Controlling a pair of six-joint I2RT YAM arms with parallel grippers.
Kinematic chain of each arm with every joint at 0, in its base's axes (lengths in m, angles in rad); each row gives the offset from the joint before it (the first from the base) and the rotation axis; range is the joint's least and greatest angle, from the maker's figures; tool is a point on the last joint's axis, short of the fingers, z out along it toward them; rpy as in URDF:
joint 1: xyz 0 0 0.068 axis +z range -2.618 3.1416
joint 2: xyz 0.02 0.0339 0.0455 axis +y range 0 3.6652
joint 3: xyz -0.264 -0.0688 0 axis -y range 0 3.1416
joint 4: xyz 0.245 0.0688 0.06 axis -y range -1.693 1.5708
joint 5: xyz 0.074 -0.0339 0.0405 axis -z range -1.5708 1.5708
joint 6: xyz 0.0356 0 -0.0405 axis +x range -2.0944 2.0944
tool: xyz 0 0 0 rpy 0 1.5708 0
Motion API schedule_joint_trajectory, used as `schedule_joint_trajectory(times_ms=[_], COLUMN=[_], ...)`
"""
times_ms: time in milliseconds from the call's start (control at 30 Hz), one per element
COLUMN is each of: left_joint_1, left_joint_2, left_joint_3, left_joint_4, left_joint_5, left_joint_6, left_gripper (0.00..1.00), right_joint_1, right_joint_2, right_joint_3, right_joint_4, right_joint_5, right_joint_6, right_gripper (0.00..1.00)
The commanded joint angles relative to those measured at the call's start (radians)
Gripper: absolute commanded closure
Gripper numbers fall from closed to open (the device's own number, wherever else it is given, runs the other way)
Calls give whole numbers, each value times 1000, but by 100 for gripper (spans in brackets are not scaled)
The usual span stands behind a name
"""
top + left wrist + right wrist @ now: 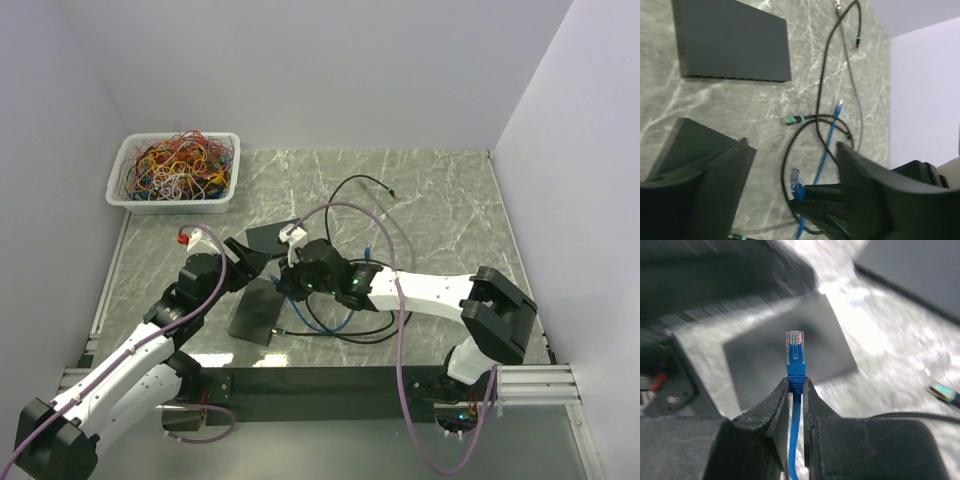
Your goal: Insert the plug into the switch port
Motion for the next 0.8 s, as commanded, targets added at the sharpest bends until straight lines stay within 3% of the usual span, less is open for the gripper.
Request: schedule_joint_trajectory(times_ms=[0,67,100,167,233,300,400,467,533,767], left_joint_1=[1,3,9,20,37,53,66,73,84,90], left_joint_2=[-7,-4,4,19,47,70,85,96,124,183], left_joint_3=[-19,-37,-45,-62,-80,-94,-122,-137,-137,-145], left_joint_4=[-15,-15,-9,0,20,40,88,115,120,206], left_joint_5=[-47,-62,-72,-70,-64,-44,-36,-27,-23,32], left_joint_6=[27,26,26,27,27,32,38,49,56,121], left_gripper=[19,14,6,3,6,17,16,8,7,21], right_joint_1=[-2,0,-2,6,15,37,76,100,126,166], right_joint_2=[-52,-55,-51,-40,-31,-10,33,72,101,178], right_joint_3=[-48,-80,-91,-103,-126,-137,-128,-111,-82,-4], right_joint_4=[-27,-59,-72,-99,-125,-135,-144,-159,-174,-202], right_joint_5=[94,126,134,166,184,201,216,239,262,266], right_joint_6=[4,16,19,22,21,19,24,24,24,7], right_gripper=[100,100,100,100,100,100,100,100,100,100])
